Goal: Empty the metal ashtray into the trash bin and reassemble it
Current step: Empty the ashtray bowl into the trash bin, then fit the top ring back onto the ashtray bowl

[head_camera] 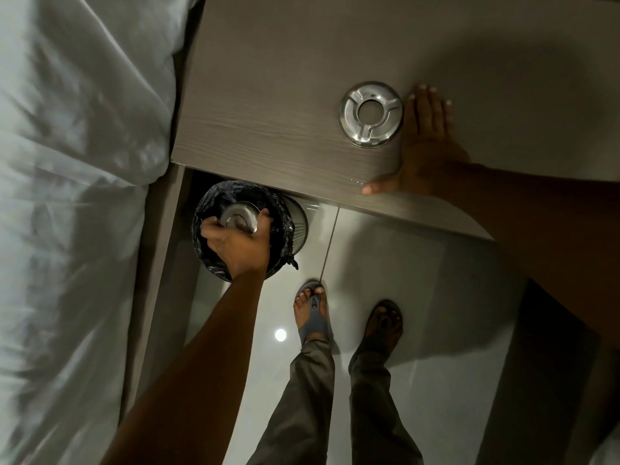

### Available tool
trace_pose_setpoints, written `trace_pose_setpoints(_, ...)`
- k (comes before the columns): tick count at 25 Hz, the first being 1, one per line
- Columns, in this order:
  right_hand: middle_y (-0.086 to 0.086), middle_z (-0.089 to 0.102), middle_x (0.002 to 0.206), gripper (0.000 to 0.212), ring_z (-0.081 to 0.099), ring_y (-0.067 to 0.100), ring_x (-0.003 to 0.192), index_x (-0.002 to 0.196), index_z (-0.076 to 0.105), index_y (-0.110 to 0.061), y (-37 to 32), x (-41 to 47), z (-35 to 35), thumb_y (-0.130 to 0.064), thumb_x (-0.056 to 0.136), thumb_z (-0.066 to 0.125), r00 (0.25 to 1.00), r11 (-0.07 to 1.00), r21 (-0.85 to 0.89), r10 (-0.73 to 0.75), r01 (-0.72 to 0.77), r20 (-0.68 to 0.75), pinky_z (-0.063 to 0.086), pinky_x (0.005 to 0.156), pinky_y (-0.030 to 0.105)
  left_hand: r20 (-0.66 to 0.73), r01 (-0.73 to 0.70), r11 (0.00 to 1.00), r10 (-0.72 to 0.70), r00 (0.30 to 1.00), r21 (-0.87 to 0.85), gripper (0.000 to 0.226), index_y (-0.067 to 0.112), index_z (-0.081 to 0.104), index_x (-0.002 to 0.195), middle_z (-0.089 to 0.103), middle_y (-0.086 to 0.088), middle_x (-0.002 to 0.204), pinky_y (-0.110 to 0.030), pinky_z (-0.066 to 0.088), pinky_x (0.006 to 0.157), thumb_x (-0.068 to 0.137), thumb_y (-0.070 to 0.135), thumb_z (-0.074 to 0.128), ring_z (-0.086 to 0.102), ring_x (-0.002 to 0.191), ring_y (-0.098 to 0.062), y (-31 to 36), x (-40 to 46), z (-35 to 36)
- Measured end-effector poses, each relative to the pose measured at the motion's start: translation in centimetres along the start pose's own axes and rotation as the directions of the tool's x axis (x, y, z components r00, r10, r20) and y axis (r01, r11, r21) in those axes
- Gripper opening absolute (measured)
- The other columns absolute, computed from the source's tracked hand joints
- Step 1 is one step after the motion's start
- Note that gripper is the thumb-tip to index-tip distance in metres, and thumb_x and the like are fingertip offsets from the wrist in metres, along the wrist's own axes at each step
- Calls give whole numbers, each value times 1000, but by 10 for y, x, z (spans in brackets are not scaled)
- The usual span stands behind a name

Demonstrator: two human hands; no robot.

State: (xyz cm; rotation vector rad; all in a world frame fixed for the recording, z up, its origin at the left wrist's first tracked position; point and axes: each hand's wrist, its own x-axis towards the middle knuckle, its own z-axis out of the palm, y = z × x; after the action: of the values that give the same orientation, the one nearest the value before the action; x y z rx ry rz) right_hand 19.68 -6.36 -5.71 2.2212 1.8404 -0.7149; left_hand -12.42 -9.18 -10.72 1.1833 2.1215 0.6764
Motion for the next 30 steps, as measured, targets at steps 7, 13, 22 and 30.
trace_pose_setpoints(7,23,-17,162,171,-19,35,150,153,-13,0,0,-2,-1,-105,31,44,1000,1000,3,6,-6,6,-11,121,51,50,-72,992,67,996,103,66,1,46,115,52,-26,126,-42,45,100,81,45,81,51,120,-42,-17,8,-6)
trace_pose_setpoints(13,23,-16,163,171,-19,35,150,153,-12,0,0,-2,-1,-106,30,43,1000,1000,-13,13,-13,-12,-10,121,51,174,124,963,-83,981,-239,49,0,46,121,57,-19,117,-11,49,77,96,35,68,60,95,-20,3,6,-6)
trace_pose_setpoints(22,19,-4,165,158,-5,34,152,154,-7,-1,-16,-1,-14,-71,45,84,988,960,270,107,-75,-108,4,123,44,874,875,94,-68,482,-475,88,-2,61,130,64,-24,126,-35,61,76,86,72,45,66,106,-35,24,18,-41)
trace_pose_setpoints(30,7,37,150,103,32,31,139,149,34,-21,-45,32,-36,-47,63,82,981,969,211,-95,130,-169,43,104,48,933,908,217,39,359,-359,81,7,63,124,63,-21,123,-34,61,68,88,75,36,69,99,-32,46,40,-35)
